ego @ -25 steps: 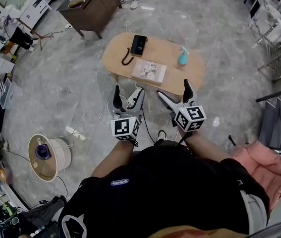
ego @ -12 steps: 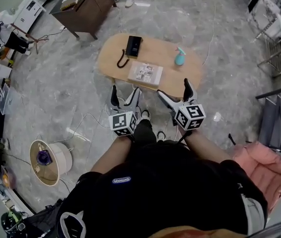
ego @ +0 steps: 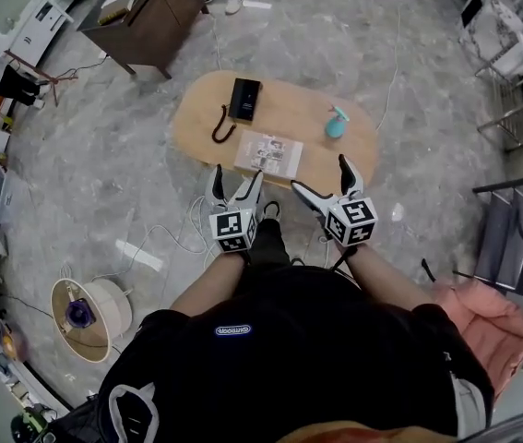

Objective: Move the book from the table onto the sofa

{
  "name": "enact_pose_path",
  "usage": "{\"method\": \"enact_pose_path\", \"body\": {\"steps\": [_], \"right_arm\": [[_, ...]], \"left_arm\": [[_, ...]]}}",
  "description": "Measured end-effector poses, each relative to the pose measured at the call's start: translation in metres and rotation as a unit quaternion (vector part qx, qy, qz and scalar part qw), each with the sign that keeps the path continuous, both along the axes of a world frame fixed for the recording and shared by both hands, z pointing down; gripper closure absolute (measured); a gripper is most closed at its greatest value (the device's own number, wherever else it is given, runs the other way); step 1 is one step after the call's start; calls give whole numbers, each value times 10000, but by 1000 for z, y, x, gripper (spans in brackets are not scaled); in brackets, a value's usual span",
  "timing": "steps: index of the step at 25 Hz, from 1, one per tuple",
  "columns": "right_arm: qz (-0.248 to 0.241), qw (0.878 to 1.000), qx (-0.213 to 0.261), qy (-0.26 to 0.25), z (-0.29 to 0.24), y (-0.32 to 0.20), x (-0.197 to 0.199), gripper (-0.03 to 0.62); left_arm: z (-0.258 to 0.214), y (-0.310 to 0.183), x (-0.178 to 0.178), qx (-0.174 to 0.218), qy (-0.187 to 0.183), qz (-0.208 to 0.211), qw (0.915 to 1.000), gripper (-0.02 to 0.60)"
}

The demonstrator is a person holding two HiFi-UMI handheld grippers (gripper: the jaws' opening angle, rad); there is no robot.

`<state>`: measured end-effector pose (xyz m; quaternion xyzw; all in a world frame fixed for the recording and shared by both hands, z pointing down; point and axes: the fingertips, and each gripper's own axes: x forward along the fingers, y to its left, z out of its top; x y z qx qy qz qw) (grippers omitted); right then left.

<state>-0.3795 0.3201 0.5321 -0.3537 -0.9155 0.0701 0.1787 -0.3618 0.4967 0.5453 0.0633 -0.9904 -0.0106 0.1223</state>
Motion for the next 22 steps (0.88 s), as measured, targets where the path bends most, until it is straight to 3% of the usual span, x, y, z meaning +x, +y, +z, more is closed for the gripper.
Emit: {"method": "enact_pose_path", "body": {"steps": [11, 22], "right_arm": [[-142, 9915, 752, 1048, 135, 40, -66, -20], [497, 9715, 730, 2200, 267, 39, -111, -21]], "left_arm": [[120, 34, -72, -204, 1205, 396, 9917, 153], [240, 58, -140, -566, 1848, 656, 9789, 153]]}}
